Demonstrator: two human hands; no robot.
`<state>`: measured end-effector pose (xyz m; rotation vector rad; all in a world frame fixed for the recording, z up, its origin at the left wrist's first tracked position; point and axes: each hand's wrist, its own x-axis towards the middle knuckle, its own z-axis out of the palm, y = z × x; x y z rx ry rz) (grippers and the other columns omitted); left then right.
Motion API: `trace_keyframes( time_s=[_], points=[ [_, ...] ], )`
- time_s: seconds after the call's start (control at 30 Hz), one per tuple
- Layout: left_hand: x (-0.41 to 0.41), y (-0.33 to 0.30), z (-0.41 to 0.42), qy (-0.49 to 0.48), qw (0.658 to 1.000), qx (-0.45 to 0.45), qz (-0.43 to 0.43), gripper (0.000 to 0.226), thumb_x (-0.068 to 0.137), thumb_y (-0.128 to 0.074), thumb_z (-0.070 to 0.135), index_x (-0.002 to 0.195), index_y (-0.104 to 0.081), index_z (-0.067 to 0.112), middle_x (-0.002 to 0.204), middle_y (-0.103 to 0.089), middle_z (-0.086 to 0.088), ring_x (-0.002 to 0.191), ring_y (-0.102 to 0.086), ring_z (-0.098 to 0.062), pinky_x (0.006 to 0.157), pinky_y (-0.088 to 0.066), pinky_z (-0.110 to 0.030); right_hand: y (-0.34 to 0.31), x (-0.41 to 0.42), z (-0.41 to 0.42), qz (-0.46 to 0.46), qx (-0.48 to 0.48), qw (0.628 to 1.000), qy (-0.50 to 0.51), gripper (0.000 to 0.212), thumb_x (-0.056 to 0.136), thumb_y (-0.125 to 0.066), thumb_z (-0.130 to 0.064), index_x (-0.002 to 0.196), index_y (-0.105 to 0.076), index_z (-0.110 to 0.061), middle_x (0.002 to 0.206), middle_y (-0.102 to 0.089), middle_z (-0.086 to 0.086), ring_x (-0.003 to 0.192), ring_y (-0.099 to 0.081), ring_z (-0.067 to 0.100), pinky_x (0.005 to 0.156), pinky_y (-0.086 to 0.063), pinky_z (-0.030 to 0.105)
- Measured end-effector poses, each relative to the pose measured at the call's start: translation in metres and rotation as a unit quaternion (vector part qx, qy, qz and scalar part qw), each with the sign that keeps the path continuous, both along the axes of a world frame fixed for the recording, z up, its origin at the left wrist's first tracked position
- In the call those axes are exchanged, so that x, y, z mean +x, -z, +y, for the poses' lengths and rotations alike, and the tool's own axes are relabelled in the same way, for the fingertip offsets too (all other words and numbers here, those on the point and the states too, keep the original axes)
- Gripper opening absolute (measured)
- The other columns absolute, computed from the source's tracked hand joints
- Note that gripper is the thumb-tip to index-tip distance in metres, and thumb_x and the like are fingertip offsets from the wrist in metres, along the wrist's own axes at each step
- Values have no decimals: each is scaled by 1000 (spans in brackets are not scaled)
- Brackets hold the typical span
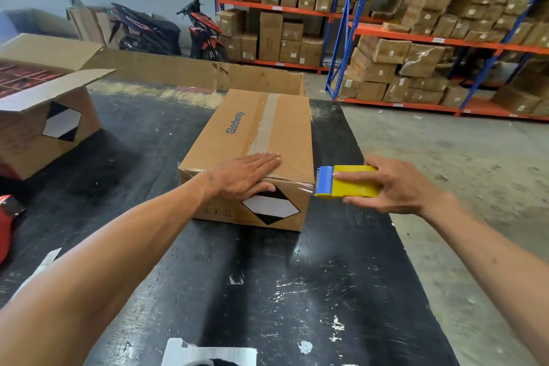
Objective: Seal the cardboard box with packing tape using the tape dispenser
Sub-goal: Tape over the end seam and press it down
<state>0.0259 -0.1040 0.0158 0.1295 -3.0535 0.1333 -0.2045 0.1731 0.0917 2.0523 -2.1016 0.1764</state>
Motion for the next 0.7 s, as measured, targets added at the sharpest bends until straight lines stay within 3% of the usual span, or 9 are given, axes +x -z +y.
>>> trace_keyframes(
  time_s=[0.2, 0.3, 0.33, 0.37, 0.43, 0.5, 0.6, 0.7],
  points=[
    [0, -8, 10, -15, 1000, -20, -2, 87, 97, -13, 70, 159, -14, 10, 166, -19, -10, 153, -17, -22, 125, -9, -33, 11, 0, -7, -2, 11, 1000, 13, 58, 79, -50, -75, 131, -61, -51, 79, -44, -3, 54, -46, 18, 43, -38, 30],
    [-19, -21, 26, -8, 997, -67, 24, 96, 91, -6, 79, 149, -38, 9, 140, -54, -14, 126, -53, -28, 118, -28, -42, 13, -2, -7, -5, 13, 1000, 14, 60, 80, -48, -76, 133, -59, -51, 81, -44, -3, 55, -45, 18, 42, -40, 32],
    [-28, -24, 32, -2, 996, -75, 38, 96, 91, -5, 79, 148, -39, 9, 135, -56, -14, 121, -55, -29, 116, -29, -44, 13, -2, -7, -7, 11, 1000, 12, 61, 80, -48, -76, 134, -59, -50, 81, -43, -3, 55, -45, 17, 43, -38, 31],
    [-37, -24, 37, 8, 996, -78, 46, 95, 92, -5, 77, 151, -35, 9, 142, -52, -16, 129, -51, -30, 119, -25, -45, 13, -1, -8, -9, 8, 1000, 10, 61, 80, -48, -75, 134, -59, -49, 81, -43, -4, 55, -44, 16, 44, -34, 29],
    [-51, -18, 46, 27, 997, -66, 26, 92, 93, 0, 72, 159, -15, 10, 164, -23, -15, 152, -21, -26, 125, -8, -44, 13, 0, -7, -11, 4, 1000, 8, 60, 80, -49, -75, 134, -60, -49, 81, -44, -4, 55, -43, 15, 45, -32, 27],
    [-57, -11, 50, 31, 999, -32, -12, 87, 92, 1, 67, 160, -1, 13, 168, -3, -9, 155, -3, -22, 125, -1, -39, 14, -2, -3, -15, 5, 1000, 6, 60, 81, -48, -75, 135, -58, -50, 81, -46, -3, 56, -47, 17, 45, -37, 29],
    [-58, -7, 48, 28, 999, -16, -24, 79, 98, -10, 61, 160, -1, 12, 168, -1, -7, 155, -1, -19, 125, 0, -34, 14, -7, 3, -22, -4, 1000, 2, 61, 82, -48, -76, 137, -54, -52, 82, -46, -1, 59, -49, 19, 48, -43, 33],
    [-58, -8, 45, 22, 999, -23, -35, 77, 102, -17, 58, 160, -1, 10, 168, -1, -9, 155, 0, -20, 125, 2, -33, 12, -8, 9, -21, -12, 1000, -11, 60, 83, -51, -73, 138, -54, -51, 80, -45, -2, 58, -47, 19, 47, -41, 30]
  ],
)
